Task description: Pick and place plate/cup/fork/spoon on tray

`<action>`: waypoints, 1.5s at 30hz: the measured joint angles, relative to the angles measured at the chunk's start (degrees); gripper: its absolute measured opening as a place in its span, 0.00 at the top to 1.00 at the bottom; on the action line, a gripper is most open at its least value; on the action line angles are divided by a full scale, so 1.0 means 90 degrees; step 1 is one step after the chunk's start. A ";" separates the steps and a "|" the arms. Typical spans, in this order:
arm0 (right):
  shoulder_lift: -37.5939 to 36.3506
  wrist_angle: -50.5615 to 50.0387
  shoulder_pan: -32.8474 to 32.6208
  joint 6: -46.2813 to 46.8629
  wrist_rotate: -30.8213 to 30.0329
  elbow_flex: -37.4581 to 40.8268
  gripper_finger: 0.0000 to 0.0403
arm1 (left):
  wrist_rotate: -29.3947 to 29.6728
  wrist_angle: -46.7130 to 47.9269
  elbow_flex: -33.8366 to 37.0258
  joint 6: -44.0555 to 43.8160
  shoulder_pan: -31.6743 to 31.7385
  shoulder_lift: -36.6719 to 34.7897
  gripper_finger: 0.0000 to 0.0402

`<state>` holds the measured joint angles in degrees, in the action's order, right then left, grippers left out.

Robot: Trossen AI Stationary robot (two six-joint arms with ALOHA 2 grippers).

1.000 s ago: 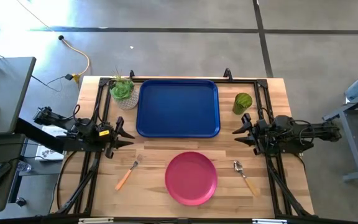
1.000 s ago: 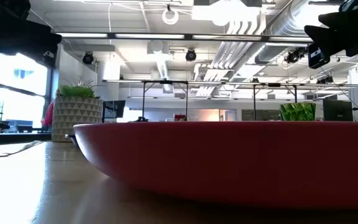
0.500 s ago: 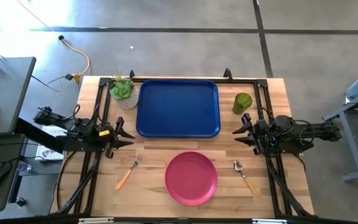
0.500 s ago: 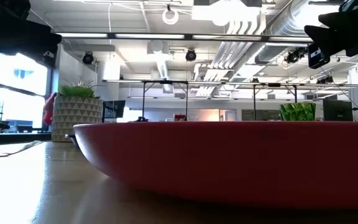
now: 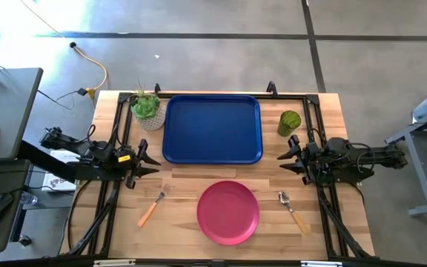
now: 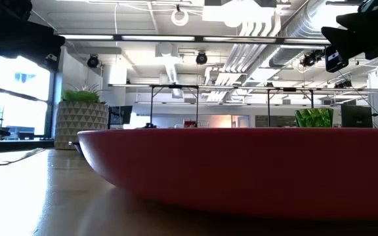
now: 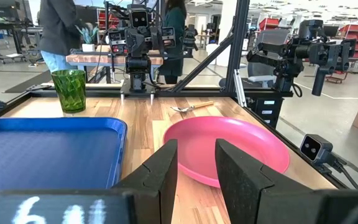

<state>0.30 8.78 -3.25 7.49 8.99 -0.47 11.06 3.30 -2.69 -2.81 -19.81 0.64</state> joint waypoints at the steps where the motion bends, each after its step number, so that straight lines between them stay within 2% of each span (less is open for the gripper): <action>1: 0.0000 0.0000 -0.0001 0.0000 0.0001 0.0001 0.69 | 0.0000 0.0000 0.0000 0.0000 0.0002 -0.0001 0.76; 39: 0.0000 0.0000 -0.0001 0.0000 -0.0002 0.0001 0.69 | 0.0000 -0.0004 0.0001 -0.0018 0.0002 0.0000 0.76; 45: 0.0000 0.0002 -0.0002 0.0015 -0.0021 0.0002 0.69 | 0.0184 -0.0139 0.0001 -0.1202 0.0002 -0.0002 0.76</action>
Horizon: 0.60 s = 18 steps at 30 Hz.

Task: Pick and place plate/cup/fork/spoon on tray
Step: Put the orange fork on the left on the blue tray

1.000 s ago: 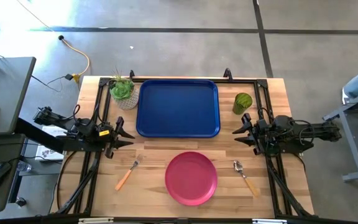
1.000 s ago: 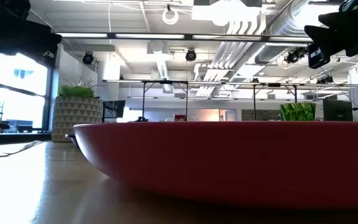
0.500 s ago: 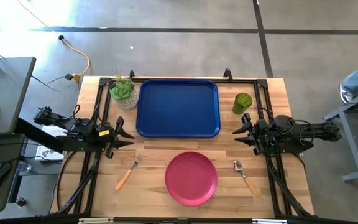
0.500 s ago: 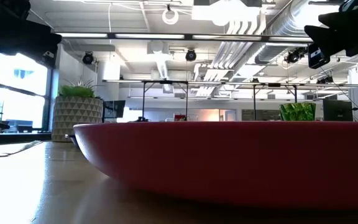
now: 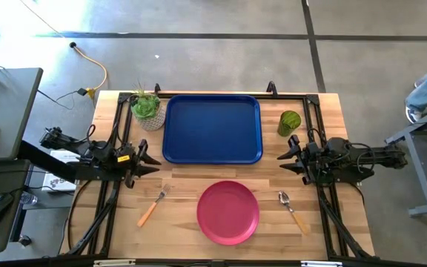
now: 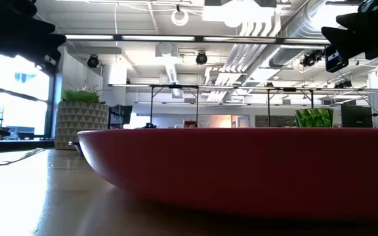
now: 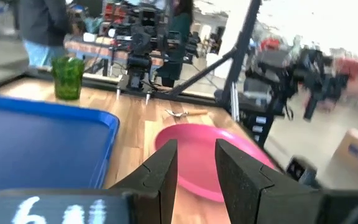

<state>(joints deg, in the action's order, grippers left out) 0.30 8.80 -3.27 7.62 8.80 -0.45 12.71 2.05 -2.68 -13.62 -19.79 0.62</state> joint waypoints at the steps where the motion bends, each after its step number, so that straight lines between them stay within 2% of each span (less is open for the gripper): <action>1: 0.0000 0.0000 0.0002 0.0013 -0.0028 0.0001 0.69 | 0.0088 -0.0024 0.0000 -0.0164 0.0000 0.0000 0.76; 9: 0.0000 0.0002 0.0000 -0.0013 -0.0037 -0.0002 0.69 | 0.0673 -0.0577 0.0005 -0.0895 0.0000 0.0000 0.76; 12: 0.0000 0.0002 0.0000 -0.0013 -0.0037 0.0001 0.69 | 0.0970 -0.0917 0.0005 -0.0923 0.0000 0.0000 0.76; 18: 0.0000 0.0002 0.0001 -0.0015 -0.0037 -0.0001 0.69 | 0.1029 -0.1674 0.0000 -0.0520 0.0000 0.0001 0.76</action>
<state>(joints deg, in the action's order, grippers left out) 0.30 8.82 -3.26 7.49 8.47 -0.46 21.98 -13.01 -2.68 -18.30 -19.79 0.63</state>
